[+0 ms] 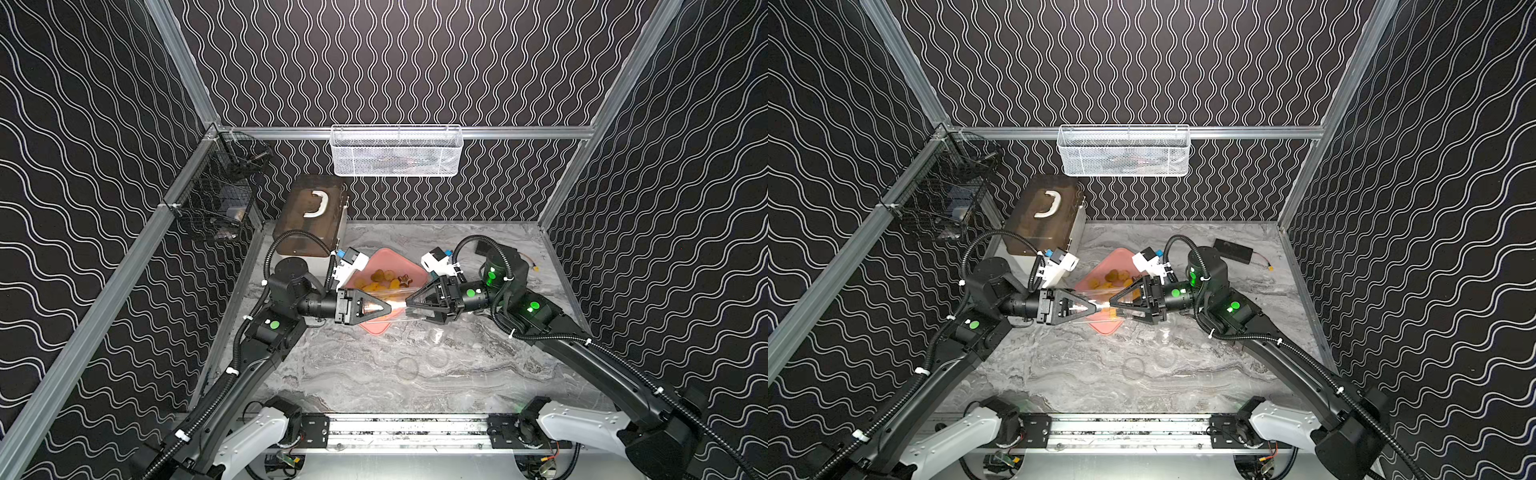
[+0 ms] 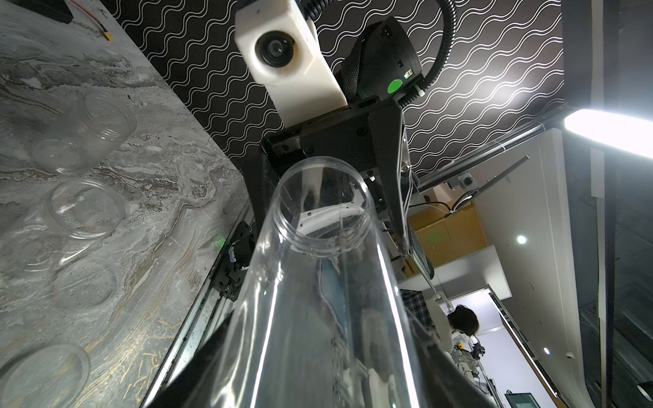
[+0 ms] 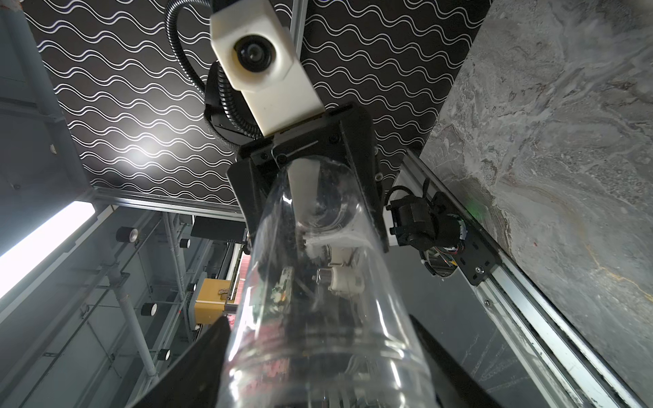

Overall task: Pour the cookies out of the jar
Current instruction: Place the jar at the center of the board.

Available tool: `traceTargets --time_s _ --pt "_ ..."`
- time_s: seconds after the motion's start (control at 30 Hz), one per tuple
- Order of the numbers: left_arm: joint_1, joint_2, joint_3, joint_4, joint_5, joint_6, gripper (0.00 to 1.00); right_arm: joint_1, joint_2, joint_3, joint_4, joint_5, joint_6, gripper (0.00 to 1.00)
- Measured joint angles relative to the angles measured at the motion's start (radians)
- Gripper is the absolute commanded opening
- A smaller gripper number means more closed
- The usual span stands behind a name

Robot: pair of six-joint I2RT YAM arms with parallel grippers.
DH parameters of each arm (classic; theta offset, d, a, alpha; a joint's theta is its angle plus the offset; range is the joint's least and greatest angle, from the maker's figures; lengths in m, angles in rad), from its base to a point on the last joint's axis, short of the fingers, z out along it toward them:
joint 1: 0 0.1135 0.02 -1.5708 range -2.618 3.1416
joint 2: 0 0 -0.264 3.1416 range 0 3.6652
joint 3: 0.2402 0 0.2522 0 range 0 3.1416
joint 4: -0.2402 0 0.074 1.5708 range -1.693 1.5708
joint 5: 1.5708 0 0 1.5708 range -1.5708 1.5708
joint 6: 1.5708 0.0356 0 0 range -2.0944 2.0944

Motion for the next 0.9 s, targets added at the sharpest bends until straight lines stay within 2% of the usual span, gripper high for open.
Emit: traceTargets --time_s 0.43,0.6,0.7,0.9 --pt "-0.003 0.002 0.008 -0.025 0.000 0.026 0.38 0.001 -0.001 -0.010 0.004 -0.002 0.000 0.65" --pt "-0.004 0.002 0.019 -0.055 0.000 0.045 0.42 0.001 -0.003 -0.011 0.006 -0.002 0.000 0.64" --pt "-0.004 0.002 0.022 -0.067 0.000 0.053 0.53 0.001 -0.005 -0.012 0.006 -0.002 0.000 0.64" --pt "-0.004 0.003 0.040 -0.114 -0.014 0.080 0.94 0.002 -0.005 -0.012 0.007 -0.002 -0.003 0.64"
